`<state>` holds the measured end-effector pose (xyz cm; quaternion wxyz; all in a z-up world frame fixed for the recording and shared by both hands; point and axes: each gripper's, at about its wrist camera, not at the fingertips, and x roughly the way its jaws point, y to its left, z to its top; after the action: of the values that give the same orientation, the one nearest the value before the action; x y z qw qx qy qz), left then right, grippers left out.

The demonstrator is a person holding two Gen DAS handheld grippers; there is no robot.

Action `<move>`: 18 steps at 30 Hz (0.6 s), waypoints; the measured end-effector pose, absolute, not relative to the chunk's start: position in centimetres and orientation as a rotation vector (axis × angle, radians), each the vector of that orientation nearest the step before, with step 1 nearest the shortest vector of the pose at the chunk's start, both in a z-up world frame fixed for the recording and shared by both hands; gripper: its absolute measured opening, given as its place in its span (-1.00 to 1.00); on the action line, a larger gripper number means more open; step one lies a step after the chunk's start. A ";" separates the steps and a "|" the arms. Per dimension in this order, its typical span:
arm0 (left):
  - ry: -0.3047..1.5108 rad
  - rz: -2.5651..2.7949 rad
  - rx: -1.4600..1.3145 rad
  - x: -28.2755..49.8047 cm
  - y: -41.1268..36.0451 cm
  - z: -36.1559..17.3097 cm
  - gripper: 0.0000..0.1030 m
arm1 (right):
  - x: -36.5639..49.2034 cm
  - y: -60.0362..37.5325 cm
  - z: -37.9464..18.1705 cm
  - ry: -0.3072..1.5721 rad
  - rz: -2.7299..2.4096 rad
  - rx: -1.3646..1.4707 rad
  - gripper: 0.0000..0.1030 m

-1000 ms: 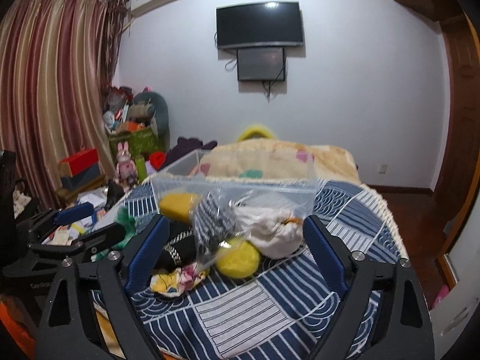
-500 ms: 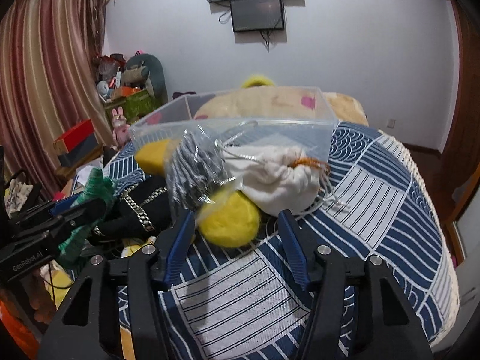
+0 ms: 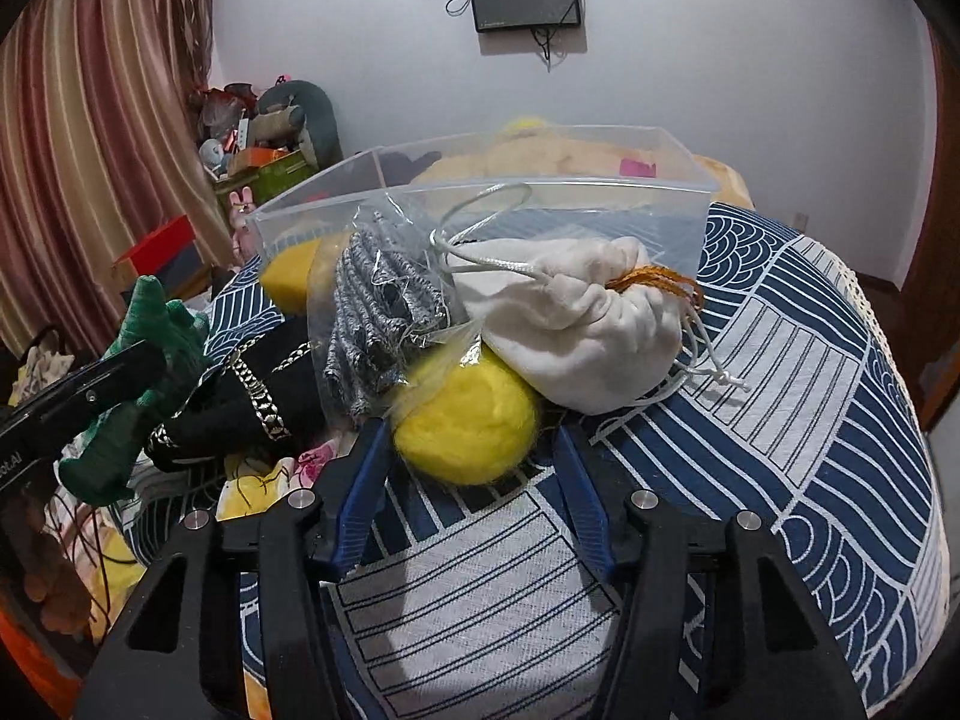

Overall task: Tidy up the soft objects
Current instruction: 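Grasp the green knit glove with the left gripper while the right grasps the bagged grey glove, then drop the green glove into the box with the left gripper while the right drops the bagged glove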

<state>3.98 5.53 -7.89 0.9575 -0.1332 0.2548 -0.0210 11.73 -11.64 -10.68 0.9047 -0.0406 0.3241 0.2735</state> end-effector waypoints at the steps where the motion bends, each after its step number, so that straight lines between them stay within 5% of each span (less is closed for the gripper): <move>1: 0.516 -0.043 -0.269 4.0 5.5 -7.8 -0.48 | 11.7 -11.7 -10.6 0.667 0.569 -0.081 -0.11; 18: 0.493 -0.027 -0.262 3.3 5.7 -6.6 -0.48 | 9.5 -13.5 -10.2 0.647 0.576 -0.131 -0.22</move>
<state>3.32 5.67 -6.62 0.9612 -0.1295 0.2433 -0.0135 9.54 -13.51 -10.18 0.9056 -0.0636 0.3132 0.2789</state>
